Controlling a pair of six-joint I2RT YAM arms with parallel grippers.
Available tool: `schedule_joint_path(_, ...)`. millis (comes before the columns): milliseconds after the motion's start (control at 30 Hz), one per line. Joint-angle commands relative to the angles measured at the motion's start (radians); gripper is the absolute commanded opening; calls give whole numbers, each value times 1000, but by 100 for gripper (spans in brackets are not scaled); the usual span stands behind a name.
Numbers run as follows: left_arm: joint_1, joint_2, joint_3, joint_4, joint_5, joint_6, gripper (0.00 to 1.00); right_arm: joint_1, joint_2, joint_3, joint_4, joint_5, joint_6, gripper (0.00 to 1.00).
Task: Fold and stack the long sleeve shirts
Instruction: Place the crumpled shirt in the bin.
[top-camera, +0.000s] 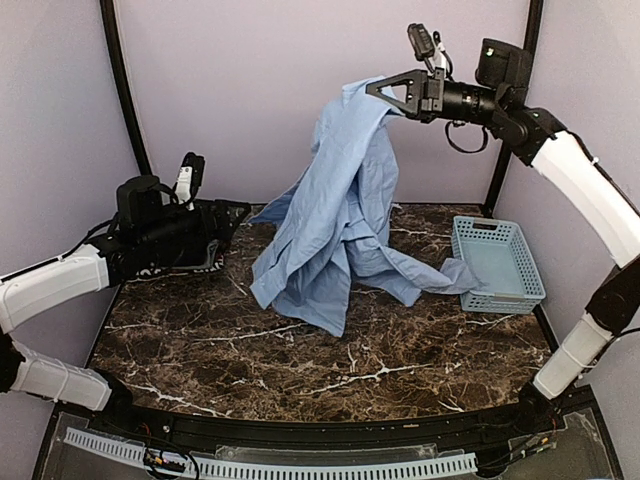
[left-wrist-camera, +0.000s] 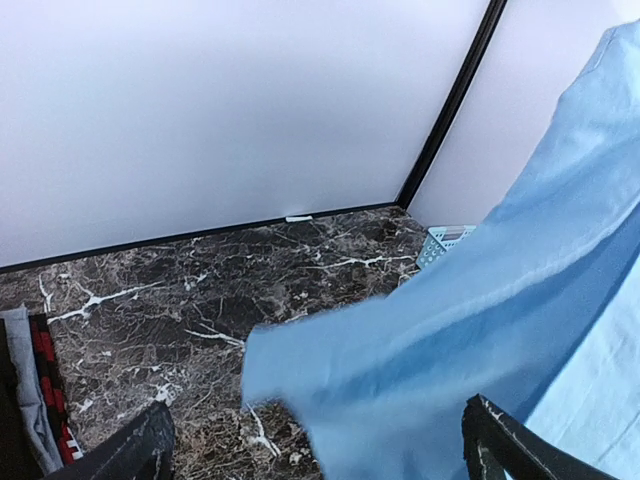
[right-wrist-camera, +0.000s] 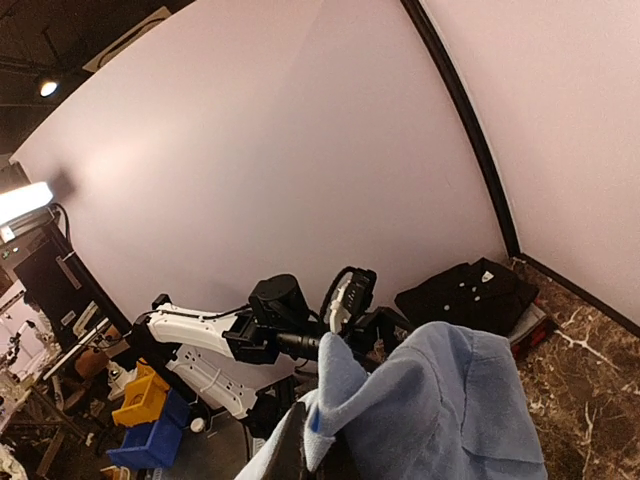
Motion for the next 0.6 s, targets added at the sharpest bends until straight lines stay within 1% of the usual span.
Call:
schedule_joint_path(0,-6,-70,-50,51,21,-3,99,8,44,-135,104,4,49,1)
schedule_joint_path(67,-6,-80,-62,18,6,3,99,8,77,-205,42,103,5,10)
schedule_joint_path(100,-6,-80,-65,5,6,5,99,4,100,-234,5,158,-24,11)
schedule_joint_path(133,-10,-78,-70,-21,3,8,99,2,120,-272,-24,248,-51,13)
schedule_joint_path(167,-15,-76,-74,-43,-3,9,99,-5,142,-314,-42,303,-73,16)
schedule_joint_path(233,-43,-65,-86,-71,-46,19,99,-28,191,-383,-84,386,-109,25)
schedule_joint_path(300,-86,-45,-91,-93,-89,31,99,-49,219,-444,-110,450,-153,31)
schedule_joint_path(433,-190,9,-88,-146,-166,50,99,-37,151,-601,-62,479,-203,44)
schedule_joint_path(467,-227,26,-93,-151,-180,51,99,-27,129,-633,-61,485,-216,48)
schedule_joint_path(567,-279,61,-112,-168,-259,32,99,22,75,-701,-91,501,-274,59)
